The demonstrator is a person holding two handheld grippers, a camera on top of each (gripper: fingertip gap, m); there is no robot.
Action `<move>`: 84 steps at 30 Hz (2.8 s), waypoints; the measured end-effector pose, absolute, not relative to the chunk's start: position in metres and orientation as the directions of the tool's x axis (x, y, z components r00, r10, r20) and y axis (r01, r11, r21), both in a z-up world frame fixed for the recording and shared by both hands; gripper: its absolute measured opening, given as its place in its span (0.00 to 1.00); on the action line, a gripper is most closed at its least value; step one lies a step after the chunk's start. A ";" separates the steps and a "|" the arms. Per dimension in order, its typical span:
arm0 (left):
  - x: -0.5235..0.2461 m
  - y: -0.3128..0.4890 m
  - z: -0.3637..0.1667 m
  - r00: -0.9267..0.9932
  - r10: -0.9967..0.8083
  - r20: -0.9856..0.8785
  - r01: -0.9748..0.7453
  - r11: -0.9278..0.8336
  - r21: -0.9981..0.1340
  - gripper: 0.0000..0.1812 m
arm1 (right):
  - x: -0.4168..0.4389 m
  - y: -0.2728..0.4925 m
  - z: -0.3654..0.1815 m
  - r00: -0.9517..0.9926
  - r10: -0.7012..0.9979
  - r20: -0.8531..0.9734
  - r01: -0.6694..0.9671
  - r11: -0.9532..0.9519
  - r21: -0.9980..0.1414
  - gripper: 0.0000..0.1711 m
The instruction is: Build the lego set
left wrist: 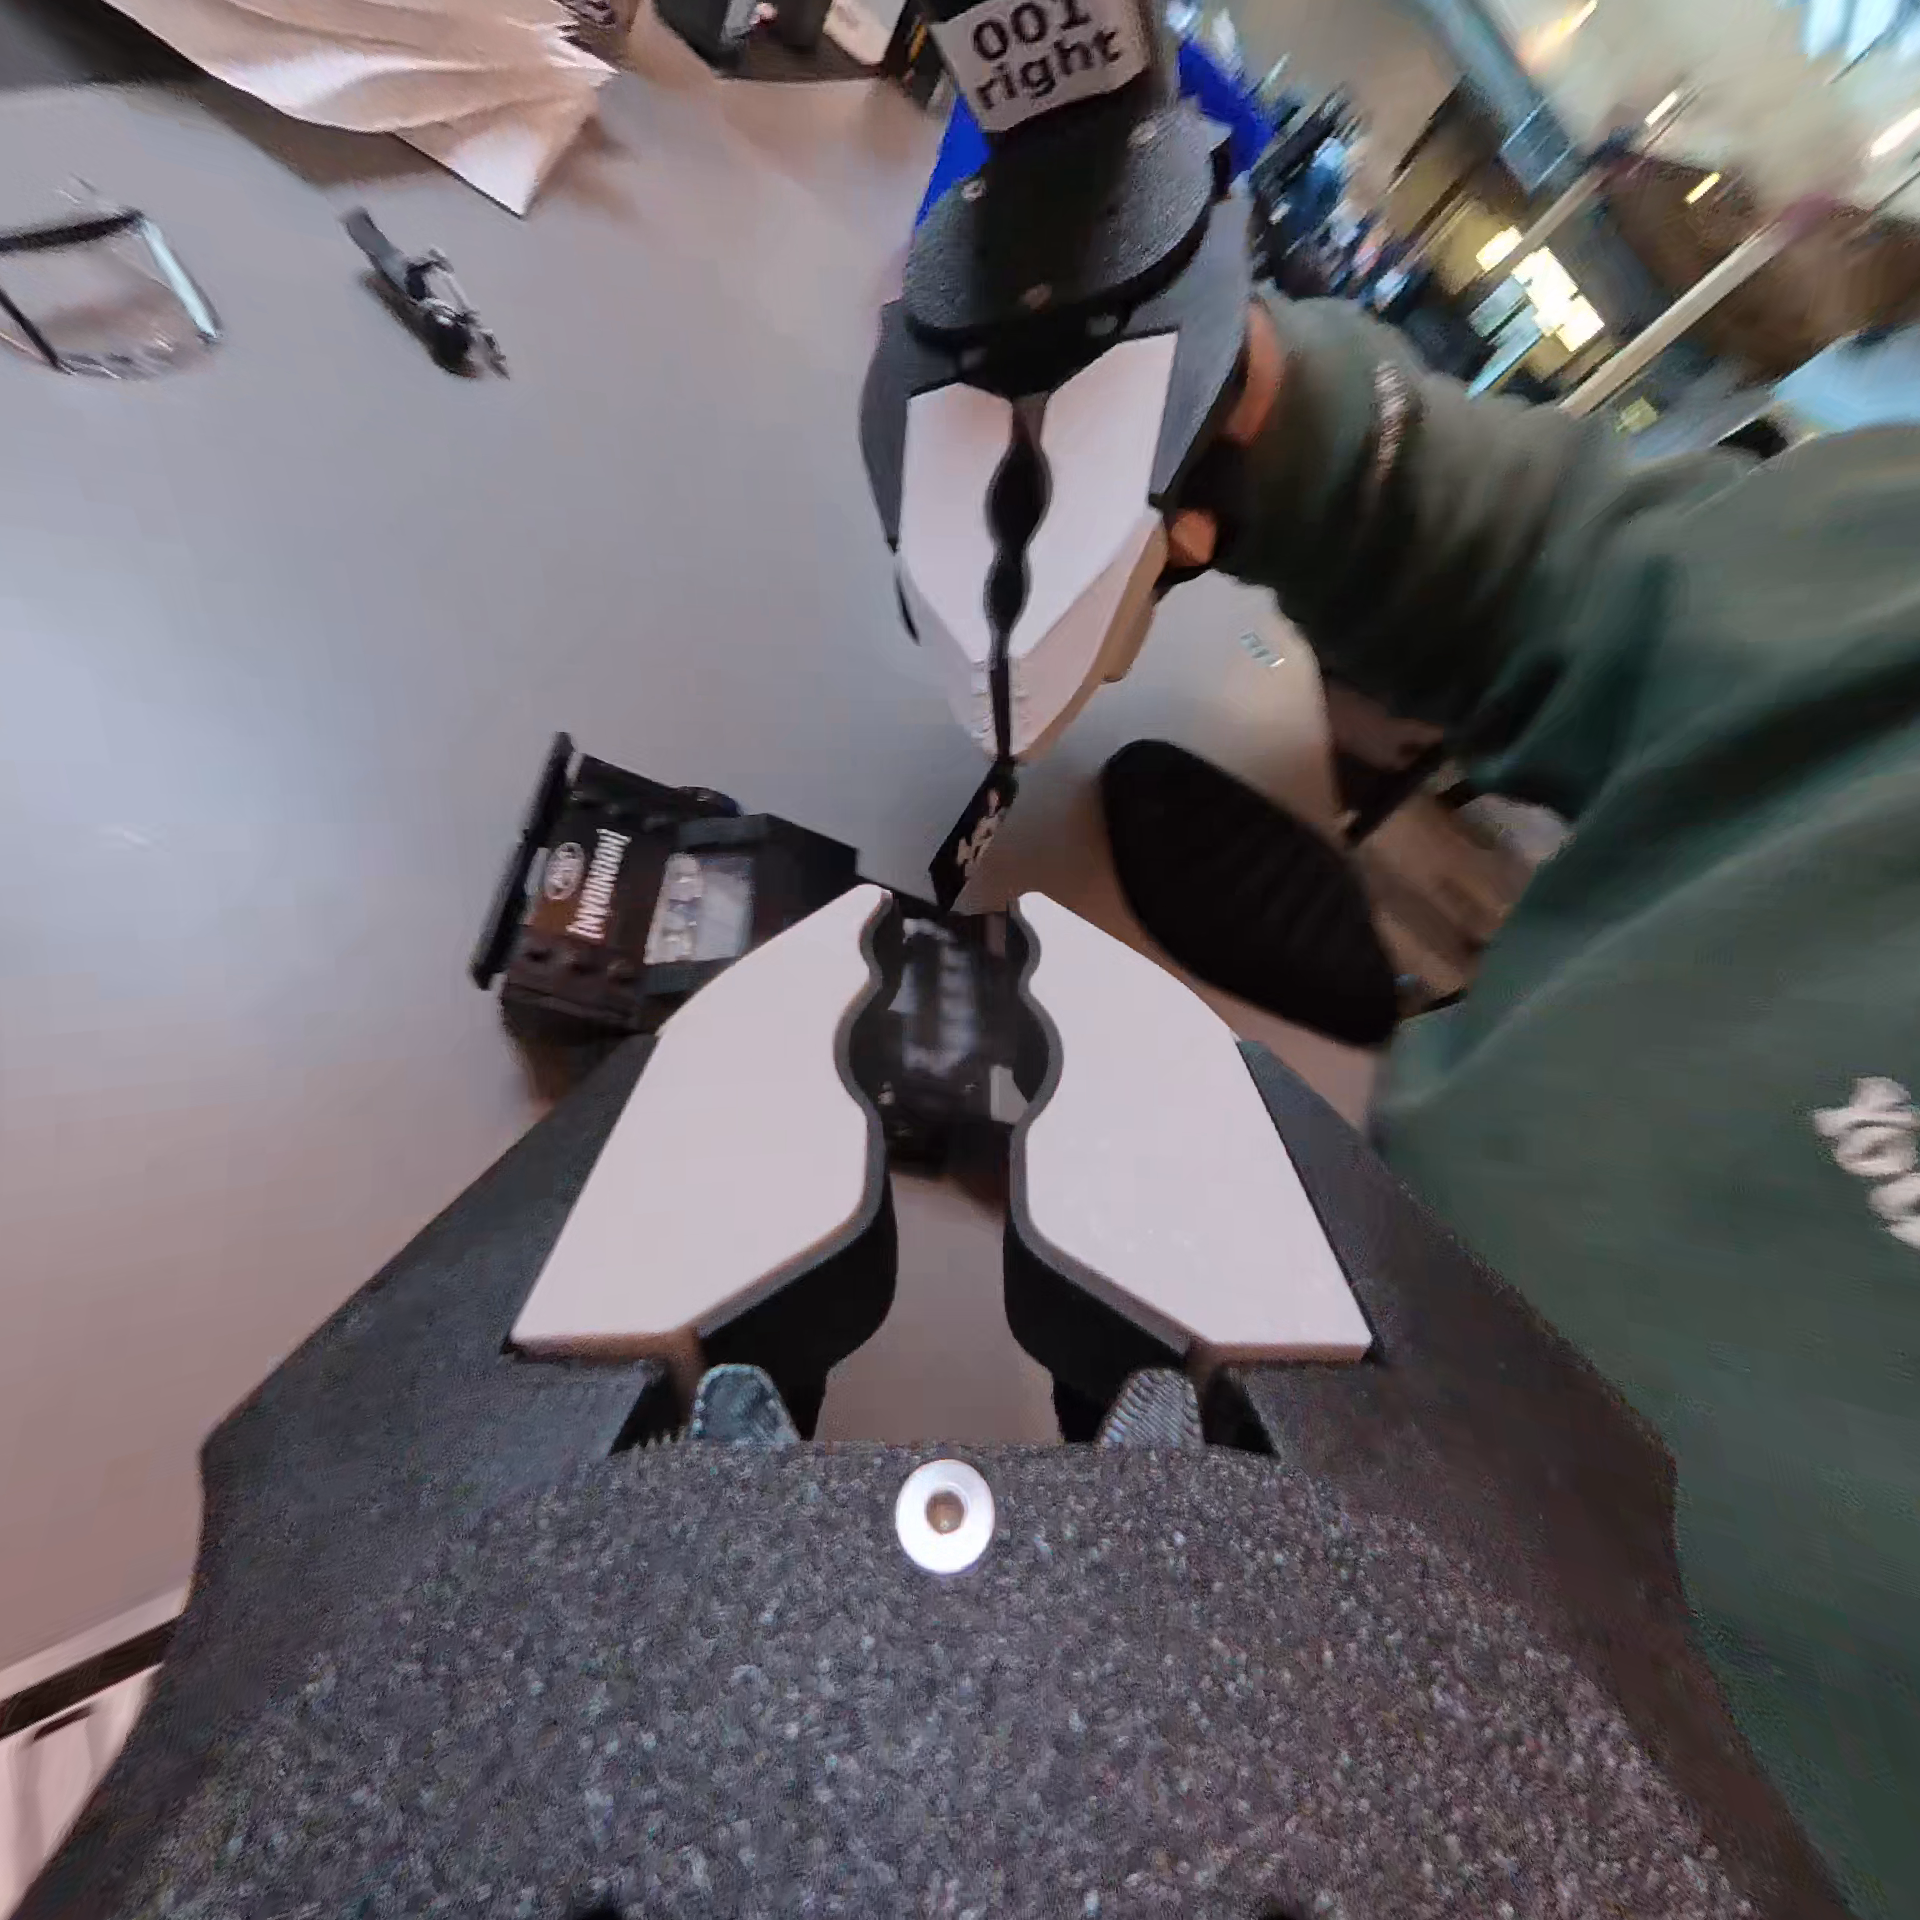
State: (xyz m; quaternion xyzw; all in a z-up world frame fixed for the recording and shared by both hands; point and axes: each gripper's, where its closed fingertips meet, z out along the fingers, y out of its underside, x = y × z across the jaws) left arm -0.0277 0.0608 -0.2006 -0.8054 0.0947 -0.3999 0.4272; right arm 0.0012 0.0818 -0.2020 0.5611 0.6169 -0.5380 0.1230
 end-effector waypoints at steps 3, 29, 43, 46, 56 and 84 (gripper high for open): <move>-0.027 0.060 -0.199 0.577 -0.468 0.669 0.292 -0.647 -0.704 0.06 | -0.001 0.079 -0.202 -0.352 0.524 -0.775 0.842 -0.184 -0.507 0.00; -0.034 0.067 -0.182 0.451 -0.439 0.777 0.490 -0.606 -0.626 0.00 | -0.022 0.086 -0.180 -0.542 0.749 -0.381 0.441 -0.133 -0.888 0.15; -0.029 0.062 -0.176 0.360 -0.462 0.811 0.532 -0.612 -0.585 0.00 | -0.013 0.085 -0.170 -0.439 0.661 -0.609 0.467 -0.410 -0.783 0.06; -0.029 0.062 -0.178 0.369 -0.457 0.809 0.528 -0.614 -0.587 0.00 | -0.015 0.086 -0.175 -0.427 0.665 -0.612 0.478 -0.409 -0.777 0.04; -0.030 0.063 -0.183 0.379 -0.442 0.813 0.525 -0.621 -0.582 0.00 | -0.017 0.087 -0.182 -0.397 0.667 -0.631 0.500 -0.419 -0.758 0.00; -0.047 0.039 -0.237 0.727 -0.357 0.587 0.132 -0.766 -0.629 0.43 | 0.004 0.086 -0.179 -0.144 0.567 -0.811 0.625 -0.583 -0.519 0.00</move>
